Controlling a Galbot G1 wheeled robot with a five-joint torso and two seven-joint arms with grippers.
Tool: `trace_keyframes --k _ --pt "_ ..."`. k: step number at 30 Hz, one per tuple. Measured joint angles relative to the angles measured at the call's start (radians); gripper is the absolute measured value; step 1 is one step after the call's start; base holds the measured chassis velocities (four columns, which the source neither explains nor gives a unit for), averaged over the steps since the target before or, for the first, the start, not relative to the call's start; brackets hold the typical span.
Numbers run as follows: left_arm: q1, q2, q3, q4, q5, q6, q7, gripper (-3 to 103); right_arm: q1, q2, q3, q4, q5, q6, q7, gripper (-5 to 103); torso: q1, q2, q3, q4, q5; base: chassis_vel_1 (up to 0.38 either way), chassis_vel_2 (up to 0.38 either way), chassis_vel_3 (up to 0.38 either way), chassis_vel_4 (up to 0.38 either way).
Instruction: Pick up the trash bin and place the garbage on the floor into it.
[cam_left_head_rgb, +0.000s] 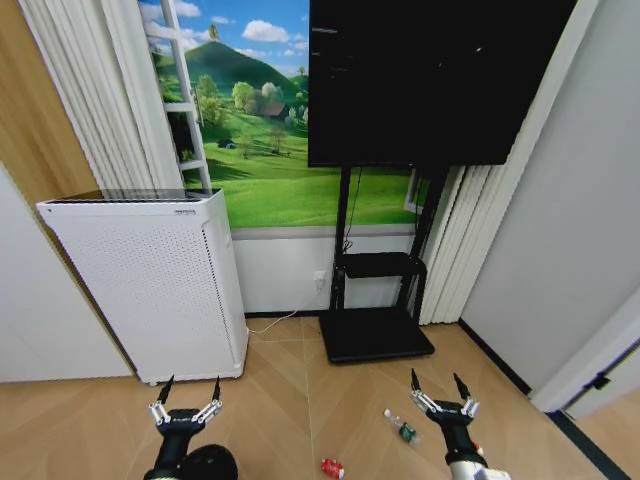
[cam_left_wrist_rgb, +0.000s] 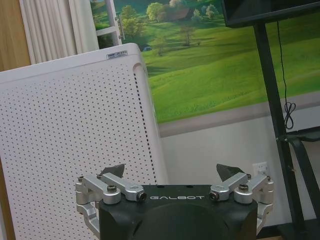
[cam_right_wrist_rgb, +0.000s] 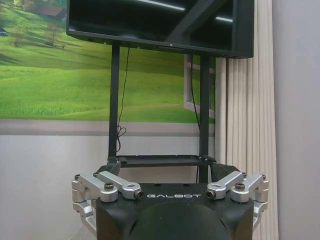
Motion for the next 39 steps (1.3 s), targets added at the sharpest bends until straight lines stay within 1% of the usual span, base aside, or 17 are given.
trace_keyframes --k 4,6,7,9,12,15,17,18,19,24,28,29,31,34,39 --pt "-0.002 -0.005 0.005 0.005 -0.002 -0.004 0.000 100 -0.003 0.000 0.006 0.007 0.007 -0.003 0.007 100 -0.006 -0.016 -0.010 -0.0001 0.0000 0.000 0.000 0.000 0.000" --pt "0.001 -0.014 0.010 0.005 -0.012 -0.010 -0.003 100 -0.004 0.001 0.011 0.013 0.024 -0.010 0.016 100 -0.013 -0.031 -0.019 0.0000 0.0000 0.000 0.000 0.000 0.000" --pt "0.001 -0.014 0.010 0.005 -0.012 -0.010 -0.003 100 -0.004 0.001 0.011 0.013 0.024 -0.010 0.016 100 -0.013 -0.031 -0.019 0.0000 0.0000 0.000 0.000 0.000 0.000" --pt "0.002 -0.014 0.007 0.007 -0.025 -0.016 -0.006 100 0.000 0.006 0.009 0.012 0.026 -0.012 0.017 100 -0.018 -0.045 -0.027 0.0000 0.0000 0.000 0.000 0.000 0.000" --pt "0.001 -0.012 0.005 0.008 -0.037 -0.016 -0.008 100 0.001 0.009 0.006 0.009 0.026 -0.012 0.017 100 -0.021 -0.053 -0.032 0.0000 0.0000 0.000 0.000 0.000 0.000" --pt "-0.002 -0.010 0.004 0.008 -0.051 -0.011 -0.009 100 0.002 0.014 -0.002 0.009 0.027 -0.018 0.017 100 -0.029 -0.072 -0.042 0.0000 0.0001 0.000 0.000 0.000 0.000" --pt "-0.002 -0.010 0.004 0.009 -0.052 -0.010 -0.009 100 0.002 0.014 -0.002 0.009 0.027 -0.019 0.016 100 -0.031 -0.076 -0.045 0.0000 0.0000 0.000 0.000 0.000 0.000" --pt "-0.002 -0.013 0.006 0.012 -0.051 -0.010 -0.009 100 0.004 0.012 -0.002 0.009 0.028 -0.020 0.016 100 -0.035 -0.085 -0.050 0.0000 0.0000 0.000 0.000 0.000 0.000" --pt "-0.002 -0.013 0.006 0.012 -0.051 -0.010 -0.009 100 0.004 0.012 -0.002 0.009 0.028 -0.020 0.016 100 -0.035 -0.085 -0.050 0.0000 0.0000 0.000 0.000 0.000 0.000" --pt "-0.001 -0.015 0.014 0.015 -0.049 -0.008 -0.009 100 0.004 0.010 0.001 0.008 0.032 -0.019 0.015 100 -0.045 -0.110 -0.065 0.0000 0.0000 0.000 0.000 0.000 0.000" --pt "-0.001 -0.016 0.018 0.009 -0.047 -0.003 -0.009 100 0.003 0.010 0.000 0.013 0.031 -0.018 0.014 100 -0.050 -0.121 -0.071 -0.0001 0.0000 0.000 0.000 0.000 0.000" --pt "-0.001 -0.017 0.019 0.005 -0.046 -0.001 -0.008 103 0.003 0.010 0.000 0.015 0.029 -0.017 0.013 100 -0.052 -0.127 -0.075 0.0000 0.0000 0.000 0.000 0.000 0.000" --pt "0.001 -0.019 0.022 0.004 -0.044 -0.001 -0.008 100 0.003 0.010 -0.001 0.016 0.026 -0.016 0.012 100 -0.057 -0.139 -0.083 0.0000 0.0000 0.000 0.000 0.000 0.000" --pt "0.002 -0.019 0.022 0.004 -0.041 -0.001 -0.008 99 0.003 0.010 -0.002 0.016 0.024 -0.016 0.012 100 -0.060 -0.146 -0.086 0.0000 0.0000 0.000 0.000 0.000 0.000" --pt "0.003 -0.021 0.022 0.003 -0.039 -0.003 -0.008 98 0.001 0.011 -0.001 0.016 0.022 -0.014 0.011 100 -0.070 -0.172 -0.102 0.0000 0.0000 0.000 0.000 0.000 0.000"
